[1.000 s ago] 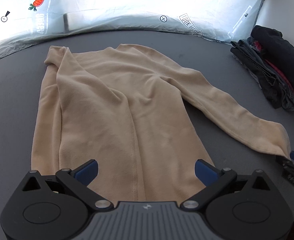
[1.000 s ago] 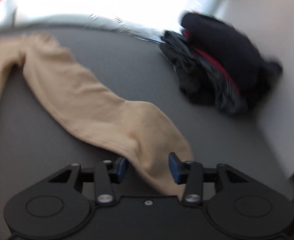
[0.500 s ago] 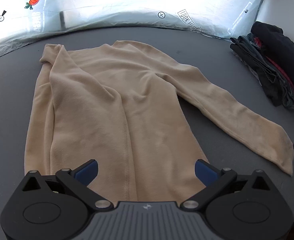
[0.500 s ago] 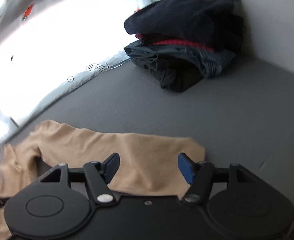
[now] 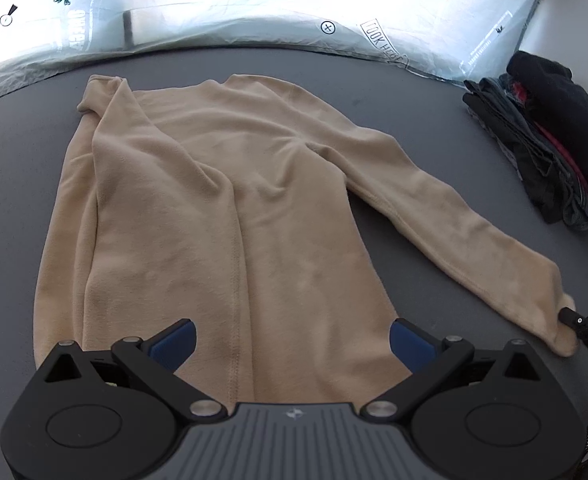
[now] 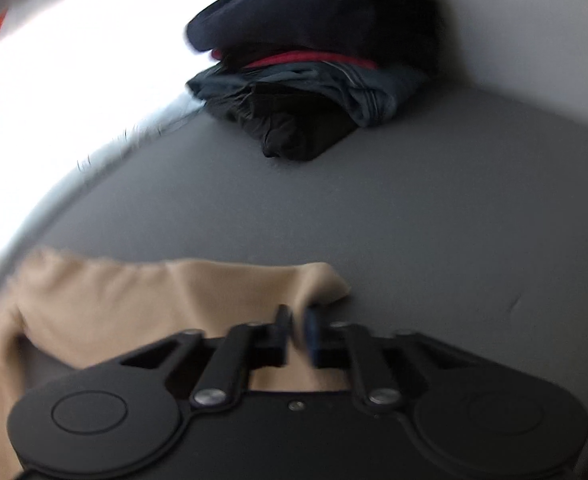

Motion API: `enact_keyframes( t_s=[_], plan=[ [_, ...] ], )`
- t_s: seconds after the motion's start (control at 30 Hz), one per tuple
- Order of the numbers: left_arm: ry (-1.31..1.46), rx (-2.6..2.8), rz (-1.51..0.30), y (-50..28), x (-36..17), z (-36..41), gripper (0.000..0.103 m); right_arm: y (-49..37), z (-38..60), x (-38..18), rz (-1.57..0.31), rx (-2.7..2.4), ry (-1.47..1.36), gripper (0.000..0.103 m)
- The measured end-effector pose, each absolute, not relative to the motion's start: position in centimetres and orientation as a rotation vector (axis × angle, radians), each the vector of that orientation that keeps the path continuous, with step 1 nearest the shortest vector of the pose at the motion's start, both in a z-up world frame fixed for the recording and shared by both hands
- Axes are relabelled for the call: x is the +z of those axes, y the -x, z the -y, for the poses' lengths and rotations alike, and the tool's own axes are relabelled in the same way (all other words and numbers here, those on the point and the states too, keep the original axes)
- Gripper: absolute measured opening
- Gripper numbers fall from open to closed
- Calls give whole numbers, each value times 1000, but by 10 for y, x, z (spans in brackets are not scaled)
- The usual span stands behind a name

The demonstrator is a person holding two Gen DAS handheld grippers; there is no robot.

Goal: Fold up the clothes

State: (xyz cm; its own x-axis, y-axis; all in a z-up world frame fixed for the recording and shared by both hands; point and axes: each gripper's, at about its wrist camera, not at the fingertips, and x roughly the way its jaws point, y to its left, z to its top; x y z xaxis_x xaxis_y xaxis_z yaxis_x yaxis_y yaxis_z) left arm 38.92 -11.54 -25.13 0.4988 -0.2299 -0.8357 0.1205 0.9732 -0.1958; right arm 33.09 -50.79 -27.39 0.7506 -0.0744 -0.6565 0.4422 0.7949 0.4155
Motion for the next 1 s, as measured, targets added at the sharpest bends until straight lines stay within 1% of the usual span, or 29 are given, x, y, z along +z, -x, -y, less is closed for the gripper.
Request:
enact_keyframes(
  t_s=[0.23,0.37,0.4,0.47,0.5,0.57,0.7,0.73,0.77,0.83,1.0],
  plan=[
    [155,-251,-1022,-392,-248,119,101,-340,501,-283,-597,-14,-996,5],
    [194,-268,-1024,-393,-249,119,101,-355,483,-293,-658,156,-1151,5],
    [207,-275,-1022,-392,-249,119,99,-357,475,-296,-679,178,-1171,5],
    [240,-307,-1029,-393,-250,118,86,-359,462,-301,-717,220,-1209,5],
    [258,-323,-1035,-394,-250,119,82,-360,455,-304,-733,238,-1227,5],
    [289,-360,-1041,-395,-251,121,62,-362,444,-309,-762,273,-1266,5],
    [311,-442,-1048,-398,-251,132,43,-366,429,-313,-816,325,-1285,5],
    [321,-456,-1048,-399,-250,135,37,-367,427,-312,-827,330,-1271,5],
    [338,-467,-1053,-400,-251,137,35,-369,426,-310,-834,330,-1256,5],
    [378,-481,-1062,-403,-252,140,34,-374,428,-308,-835,328,-1250,5],
    [374,-499,-1063,-409,-250,152,34,-383,432,-296,-825,345,-1222,5]
  ],
)
